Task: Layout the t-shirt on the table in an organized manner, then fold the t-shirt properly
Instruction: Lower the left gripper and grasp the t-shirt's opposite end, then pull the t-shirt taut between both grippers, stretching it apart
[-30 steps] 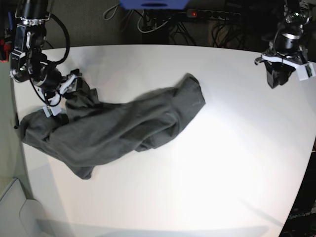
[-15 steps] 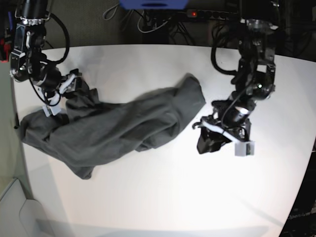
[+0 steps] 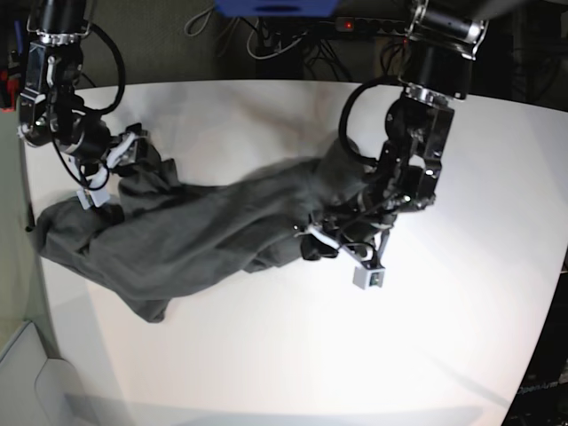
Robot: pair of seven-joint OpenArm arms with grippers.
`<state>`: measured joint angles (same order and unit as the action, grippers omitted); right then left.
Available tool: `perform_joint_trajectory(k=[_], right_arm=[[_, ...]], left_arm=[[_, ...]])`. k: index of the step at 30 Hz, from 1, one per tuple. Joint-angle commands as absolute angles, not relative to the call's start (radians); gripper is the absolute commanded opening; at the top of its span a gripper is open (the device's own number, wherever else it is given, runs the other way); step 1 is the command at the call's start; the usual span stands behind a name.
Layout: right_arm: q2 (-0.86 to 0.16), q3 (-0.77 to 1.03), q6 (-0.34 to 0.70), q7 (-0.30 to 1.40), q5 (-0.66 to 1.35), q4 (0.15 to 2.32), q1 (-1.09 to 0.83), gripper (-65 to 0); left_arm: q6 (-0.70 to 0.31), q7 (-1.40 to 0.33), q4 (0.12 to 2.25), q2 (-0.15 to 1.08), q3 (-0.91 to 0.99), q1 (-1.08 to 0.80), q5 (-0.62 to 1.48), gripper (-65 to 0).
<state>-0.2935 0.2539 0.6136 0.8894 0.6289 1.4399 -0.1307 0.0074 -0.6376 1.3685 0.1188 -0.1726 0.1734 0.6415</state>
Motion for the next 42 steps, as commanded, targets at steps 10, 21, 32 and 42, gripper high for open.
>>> perform_joint_trajectory(k=[10,21,32,42], right_arm=[[-0.303,0.254,0.615,0.920,0.602,1.446,-0.131,-32.8],[-0.303,0.254,0.615,0.920,0.602,1.448,-0.131,-32.6],[-0.303,0.254,0.615,0.920,0.604,1.448,-0.133,-33.3],[-0.341,0.262,0.615,0.921,0.604,1.495,-0.128,-64.6]], left_arm=[[0.001,-0.615,1.267,0.081,-0.176,0.231,0.490,-45.6],[-0.002,-0.616,1.230,0.041,-0.179,0.226,0.441,-45.9],[-0.004,-0.565,1.122,0.042,-0.177,0.236,0.444,-55.8],[0.002,-0.559,1.162,0.131,-0.127,0.240,0.493,-64.5]])
